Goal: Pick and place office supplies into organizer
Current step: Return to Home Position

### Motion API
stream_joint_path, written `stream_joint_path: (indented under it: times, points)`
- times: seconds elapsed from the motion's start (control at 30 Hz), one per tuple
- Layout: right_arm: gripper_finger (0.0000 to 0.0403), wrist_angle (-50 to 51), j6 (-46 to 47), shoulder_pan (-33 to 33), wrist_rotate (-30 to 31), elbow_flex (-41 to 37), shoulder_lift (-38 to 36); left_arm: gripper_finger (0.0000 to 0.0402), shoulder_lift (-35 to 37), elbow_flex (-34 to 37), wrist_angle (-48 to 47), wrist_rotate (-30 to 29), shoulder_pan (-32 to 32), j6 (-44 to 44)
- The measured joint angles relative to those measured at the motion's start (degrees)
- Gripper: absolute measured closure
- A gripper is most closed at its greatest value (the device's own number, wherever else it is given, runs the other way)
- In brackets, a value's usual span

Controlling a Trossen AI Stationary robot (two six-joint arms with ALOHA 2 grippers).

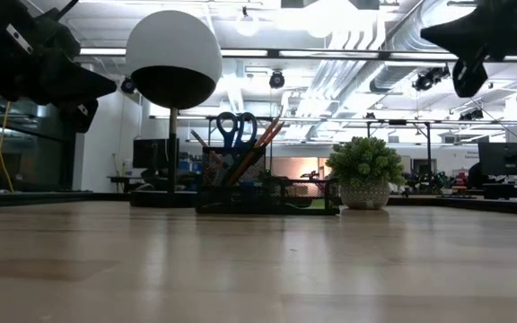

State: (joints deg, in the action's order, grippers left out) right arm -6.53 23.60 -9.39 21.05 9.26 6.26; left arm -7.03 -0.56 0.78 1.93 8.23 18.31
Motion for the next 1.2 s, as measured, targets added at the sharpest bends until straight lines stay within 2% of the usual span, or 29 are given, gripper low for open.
stream_joint_path:
  times: [0.13, 0.4, 0.77, 1.0, 1.2]
  points:
    - [0.0403, 5.4, -1.8, 0.0, 3.1, 0.0, -5.8, 0.0401, 0.0, 0.0, 0.0, 0.0, 0.0, 0.0]
    - [0.0403, 4.8, -4.4, 0.0, 4.2, -0.4, -6.0, 0.0401, 0.0, 0.0, 0.0, 0.0, 0.0, 0.0]
    - [0.0403, -8.9, -4.3, 0.9, 4.7, -8.7, -6.0, 0.0401, 0.0, 0.0, 0.0, 0.0, 0.0, 0.0]
    - [0.0403, -7.4, -4.5, 5.6, 0.5, -8.7, -6.0, 0.0401, 0.0, 0.0, 0.0, 0.0, 0.0, 0.0]
    - [0.0403, -1.9, 1.0, 9.4, -10.4, -8.7, -6.0, 0.0401, 0.0, 0.0, 0.0, 0.0, 0.0, 0.0]
